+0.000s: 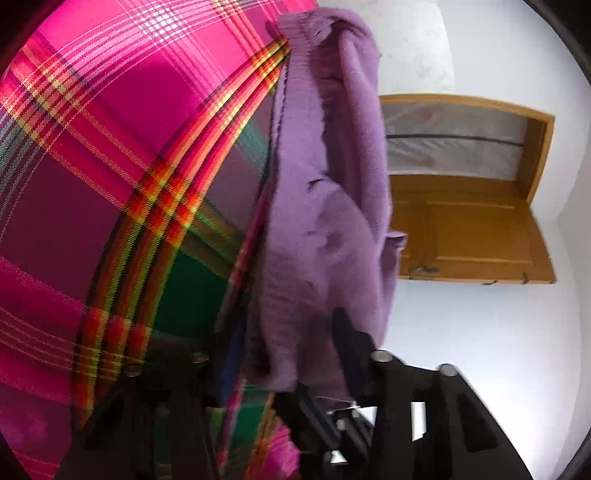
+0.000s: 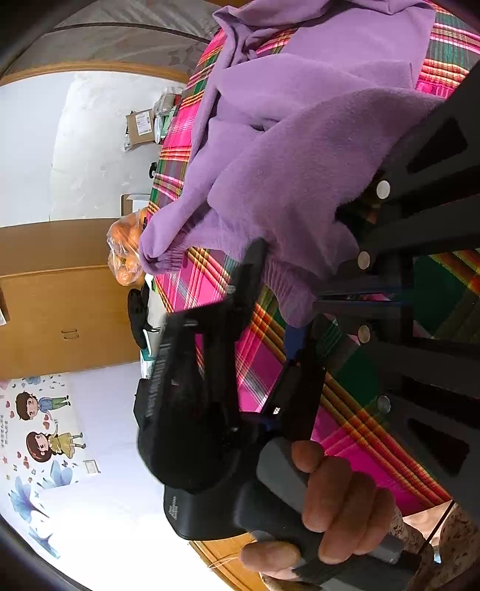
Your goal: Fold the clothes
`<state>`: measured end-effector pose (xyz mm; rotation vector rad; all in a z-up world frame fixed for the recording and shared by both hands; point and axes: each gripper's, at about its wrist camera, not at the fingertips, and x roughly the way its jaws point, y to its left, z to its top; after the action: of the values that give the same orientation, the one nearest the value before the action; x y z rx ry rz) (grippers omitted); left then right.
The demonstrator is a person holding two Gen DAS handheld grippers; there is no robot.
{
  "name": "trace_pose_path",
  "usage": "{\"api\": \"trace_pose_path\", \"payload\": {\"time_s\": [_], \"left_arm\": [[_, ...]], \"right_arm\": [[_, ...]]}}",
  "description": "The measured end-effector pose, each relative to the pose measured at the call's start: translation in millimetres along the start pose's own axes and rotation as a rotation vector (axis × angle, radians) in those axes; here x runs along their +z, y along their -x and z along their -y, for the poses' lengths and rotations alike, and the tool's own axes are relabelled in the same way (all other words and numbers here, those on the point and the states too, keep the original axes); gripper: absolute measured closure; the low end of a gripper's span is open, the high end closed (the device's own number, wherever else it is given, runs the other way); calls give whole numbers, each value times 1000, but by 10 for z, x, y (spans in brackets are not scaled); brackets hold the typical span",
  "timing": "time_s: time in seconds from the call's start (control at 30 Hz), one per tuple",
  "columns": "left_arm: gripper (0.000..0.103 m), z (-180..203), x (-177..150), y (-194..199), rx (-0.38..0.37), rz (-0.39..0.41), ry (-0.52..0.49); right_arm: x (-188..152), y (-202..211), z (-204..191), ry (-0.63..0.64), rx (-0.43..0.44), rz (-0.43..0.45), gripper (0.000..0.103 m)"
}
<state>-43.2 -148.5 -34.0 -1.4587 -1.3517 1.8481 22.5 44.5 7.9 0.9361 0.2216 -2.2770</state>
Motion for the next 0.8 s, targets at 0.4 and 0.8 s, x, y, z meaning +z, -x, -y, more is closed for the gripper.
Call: {"api": "trace_pose_path", "payload": {"time_s": [0.4, 0.8], "left_arm": [[90, 9, -51, 248, 37, 32, -67], [91, 36, -93, 768, 40, 135, -106]], "right_arm": [[-188, 412, 528, -181, -80, 63, 94], [-488, 648, 1324, -436, -316, 50, 73]]}}
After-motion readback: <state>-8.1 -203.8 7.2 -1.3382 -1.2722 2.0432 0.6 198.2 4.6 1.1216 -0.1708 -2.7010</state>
